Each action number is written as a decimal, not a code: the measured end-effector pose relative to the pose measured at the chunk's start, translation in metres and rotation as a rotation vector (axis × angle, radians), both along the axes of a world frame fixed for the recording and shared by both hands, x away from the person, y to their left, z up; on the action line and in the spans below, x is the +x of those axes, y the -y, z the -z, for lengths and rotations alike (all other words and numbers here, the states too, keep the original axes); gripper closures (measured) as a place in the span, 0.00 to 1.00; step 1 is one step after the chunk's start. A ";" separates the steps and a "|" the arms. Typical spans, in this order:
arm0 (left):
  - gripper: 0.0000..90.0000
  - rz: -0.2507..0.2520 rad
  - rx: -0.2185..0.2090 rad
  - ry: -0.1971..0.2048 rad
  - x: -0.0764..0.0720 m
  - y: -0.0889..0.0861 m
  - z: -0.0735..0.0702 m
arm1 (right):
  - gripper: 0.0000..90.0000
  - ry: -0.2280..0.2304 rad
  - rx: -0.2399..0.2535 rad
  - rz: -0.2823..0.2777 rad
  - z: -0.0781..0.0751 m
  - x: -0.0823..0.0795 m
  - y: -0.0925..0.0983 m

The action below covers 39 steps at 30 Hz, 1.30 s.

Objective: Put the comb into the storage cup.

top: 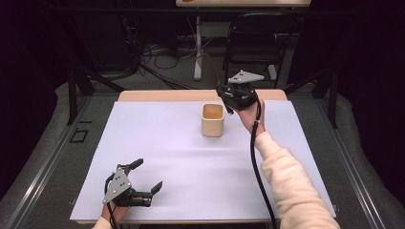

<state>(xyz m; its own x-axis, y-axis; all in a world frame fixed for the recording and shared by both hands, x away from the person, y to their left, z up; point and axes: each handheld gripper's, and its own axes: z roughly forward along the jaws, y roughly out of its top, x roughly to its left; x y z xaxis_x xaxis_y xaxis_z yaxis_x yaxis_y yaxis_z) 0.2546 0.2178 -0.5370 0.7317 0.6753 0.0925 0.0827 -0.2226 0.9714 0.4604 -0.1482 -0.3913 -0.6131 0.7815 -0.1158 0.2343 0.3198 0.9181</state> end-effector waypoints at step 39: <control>0.02 0.006 -0.002 0.002 0.000 -0.001 0.000 | 0.80 0.076 0.054 0.018 0.009 0.009 -0.013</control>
<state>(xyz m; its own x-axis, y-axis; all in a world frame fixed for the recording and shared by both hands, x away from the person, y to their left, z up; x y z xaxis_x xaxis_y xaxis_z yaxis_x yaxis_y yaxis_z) 0.2542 0.2184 -0.5365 0.7358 0.6708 0.0923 0.0795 -0.2210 0.9720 0.4692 -0.1356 -0.3998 -0.5896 0.7989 -0.1192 0.1687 0.2661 0.9491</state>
